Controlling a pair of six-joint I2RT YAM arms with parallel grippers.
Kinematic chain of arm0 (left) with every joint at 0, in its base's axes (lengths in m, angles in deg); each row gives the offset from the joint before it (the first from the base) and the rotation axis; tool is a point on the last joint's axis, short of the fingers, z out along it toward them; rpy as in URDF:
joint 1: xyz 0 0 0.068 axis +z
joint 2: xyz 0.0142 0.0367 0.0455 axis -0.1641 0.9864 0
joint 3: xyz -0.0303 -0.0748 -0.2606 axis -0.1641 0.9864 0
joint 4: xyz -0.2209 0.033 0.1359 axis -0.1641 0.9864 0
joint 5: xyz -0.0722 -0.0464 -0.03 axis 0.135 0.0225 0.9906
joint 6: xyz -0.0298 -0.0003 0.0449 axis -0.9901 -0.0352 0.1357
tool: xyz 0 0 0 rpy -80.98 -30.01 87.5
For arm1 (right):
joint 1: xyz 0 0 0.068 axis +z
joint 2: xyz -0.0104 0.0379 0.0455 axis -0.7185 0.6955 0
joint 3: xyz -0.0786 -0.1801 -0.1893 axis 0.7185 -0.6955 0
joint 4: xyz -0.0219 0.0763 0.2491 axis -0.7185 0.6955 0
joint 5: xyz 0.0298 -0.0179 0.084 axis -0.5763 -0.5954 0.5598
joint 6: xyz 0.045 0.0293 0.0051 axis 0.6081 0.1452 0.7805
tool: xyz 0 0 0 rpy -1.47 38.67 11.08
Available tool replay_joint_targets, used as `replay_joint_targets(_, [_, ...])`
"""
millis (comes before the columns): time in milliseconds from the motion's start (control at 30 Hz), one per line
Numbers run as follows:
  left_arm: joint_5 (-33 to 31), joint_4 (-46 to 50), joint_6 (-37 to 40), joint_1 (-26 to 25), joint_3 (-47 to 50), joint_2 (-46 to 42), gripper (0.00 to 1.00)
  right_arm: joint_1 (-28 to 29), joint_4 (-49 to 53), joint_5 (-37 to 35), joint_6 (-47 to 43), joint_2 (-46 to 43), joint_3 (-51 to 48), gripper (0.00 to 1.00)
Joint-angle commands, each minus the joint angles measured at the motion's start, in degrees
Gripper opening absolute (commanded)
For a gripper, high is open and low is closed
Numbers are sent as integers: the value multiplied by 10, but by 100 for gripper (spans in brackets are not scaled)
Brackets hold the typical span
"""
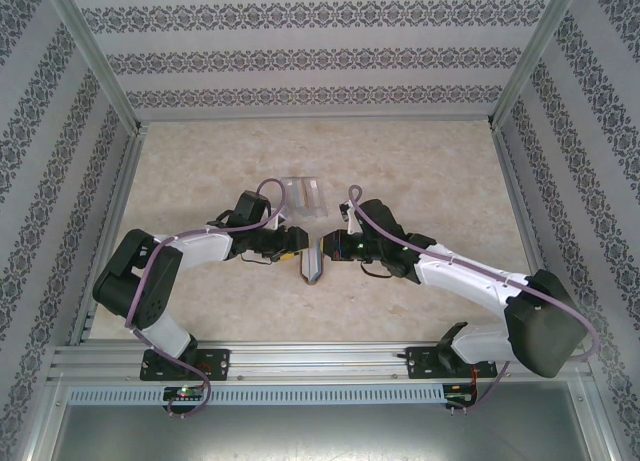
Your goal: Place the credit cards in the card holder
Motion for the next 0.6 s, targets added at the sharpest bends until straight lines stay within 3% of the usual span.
replay_joint_targets(0, [8,17,14,5,-15,16,55,4,-15,-1,10,9,-1,0])
replay_joint_targets(167, [17,3,10,5,-14,16,69,5,-24,3,14,15,-6,0])
replay_joint_targets(567, [29,3,14,4,-18,20,72,6,-30,14,20,4,15,0])
